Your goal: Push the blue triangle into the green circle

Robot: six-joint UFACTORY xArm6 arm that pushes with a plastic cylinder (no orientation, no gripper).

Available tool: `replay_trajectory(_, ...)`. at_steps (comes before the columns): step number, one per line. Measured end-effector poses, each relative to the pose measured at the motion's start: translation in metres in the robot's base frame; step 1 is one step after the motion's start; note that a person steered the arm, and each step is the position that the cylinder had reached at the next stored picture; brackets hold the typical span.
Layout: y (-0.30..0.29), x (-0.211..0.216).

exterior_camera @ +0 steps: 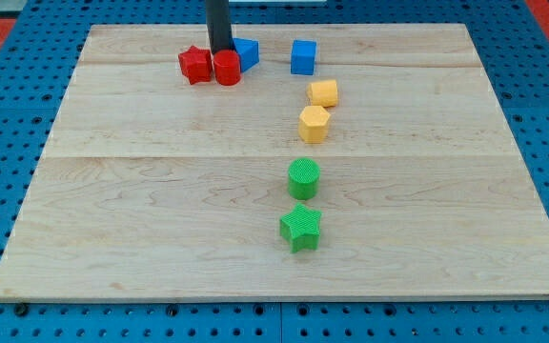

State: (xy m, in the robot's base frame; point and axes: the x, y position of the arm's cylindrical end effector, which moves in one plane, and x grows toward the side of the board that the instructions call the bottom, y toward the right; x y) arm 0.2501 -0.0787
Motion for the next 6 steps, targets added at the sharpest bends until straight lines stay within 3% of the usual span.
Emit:
replay_trajectory(2,-0.015,-0.023)
replay_trajectory(3,0.038,-0.017)
replay_trajectory(4,0.051,0.078)
replay_trajectory(5,0.062,0.118)
replay_trajectory(6,0.025,0.094)
